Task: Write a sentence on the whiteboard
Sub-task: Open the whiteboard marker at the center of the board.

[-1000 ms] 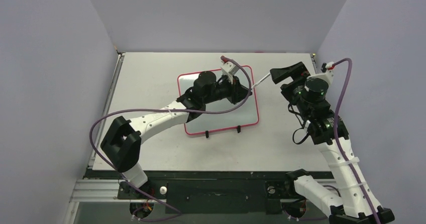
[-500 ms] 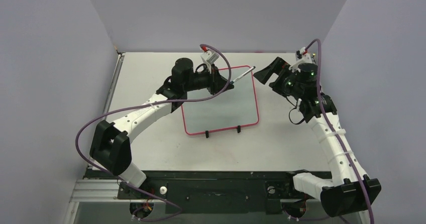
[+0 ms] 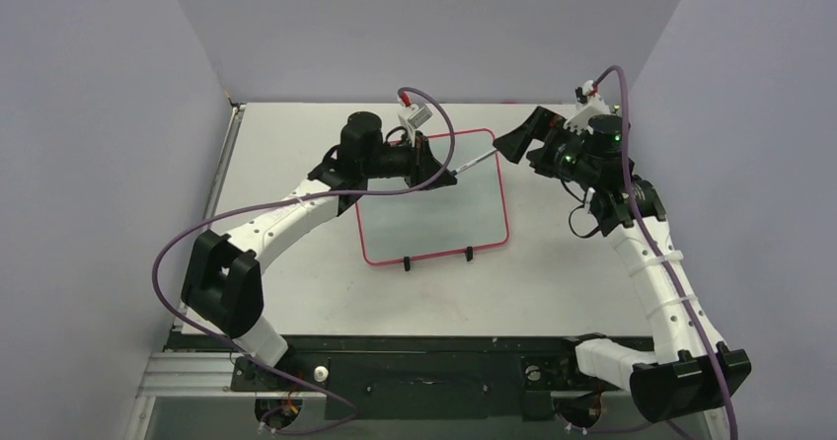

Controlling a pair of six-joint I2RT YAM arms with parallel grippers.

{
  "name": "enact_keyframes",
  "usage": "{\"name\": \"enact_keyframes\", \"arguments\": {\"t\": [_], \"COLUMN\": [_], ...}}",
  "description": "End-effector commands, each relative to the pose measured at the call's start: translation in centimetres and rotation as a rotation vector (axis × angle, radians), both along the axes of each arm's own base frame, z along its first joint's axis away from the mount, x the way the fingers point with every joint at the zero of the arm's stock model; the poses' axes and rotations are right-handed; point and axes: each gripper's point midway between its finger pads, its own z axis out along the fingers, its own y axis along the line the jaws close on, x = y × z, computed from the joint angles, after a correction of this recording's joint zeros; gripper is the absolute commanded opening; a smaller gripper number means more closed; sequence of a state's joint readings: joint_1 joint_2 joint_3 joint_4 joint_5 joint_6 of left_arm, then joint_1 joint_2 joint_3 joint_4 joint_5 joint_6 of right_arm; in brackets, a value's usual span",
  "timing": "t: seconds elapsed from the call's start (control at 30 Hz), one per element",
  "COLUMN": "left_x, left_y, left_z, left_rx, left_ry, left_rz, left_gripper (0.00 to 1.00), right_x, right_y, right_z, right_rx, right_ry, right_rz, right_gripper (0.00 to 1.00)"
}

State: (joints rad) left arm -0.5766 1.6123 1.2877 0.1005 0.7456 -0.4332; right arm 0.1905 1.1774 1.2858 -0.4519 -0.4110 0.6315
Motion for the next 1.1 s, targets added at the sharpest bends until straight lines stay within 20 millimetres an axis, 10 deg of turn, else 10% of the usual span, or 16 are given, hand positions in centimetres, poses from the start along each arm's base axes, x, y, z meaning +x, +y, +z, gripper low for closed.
{"name": "enact_keyframes", "arguments": {"t": [0.0, 0.5, 1.07], "left_x": [-1.3, -9.1, -12.1], "left_y": [-0.8, -0.4, 1.2], "left_z": [2.2, 7.4, 7.5], "left_rx": [-0.036, -0.113, -0.115], "left_ry": [-0.079, -0.058, -0.07], "left_rz": [-0.088, -0.367, -0.489], "left_gripper": [0.0, 0.0, 0.0], "right_x": [-1.6, -10.6, -12.2], "right_y": [0.1, 6.5, 8.1], "right_z": [0.6, 2.2, 3.0], "right_rx": [-0.011, 0.234, 0.262], "right_ry": [-0.074, -0.113, -0.095], "right_rz": [0.035, 0.459, 0.579], "right_gripper": [0.99, 0.78, 0.43]}}
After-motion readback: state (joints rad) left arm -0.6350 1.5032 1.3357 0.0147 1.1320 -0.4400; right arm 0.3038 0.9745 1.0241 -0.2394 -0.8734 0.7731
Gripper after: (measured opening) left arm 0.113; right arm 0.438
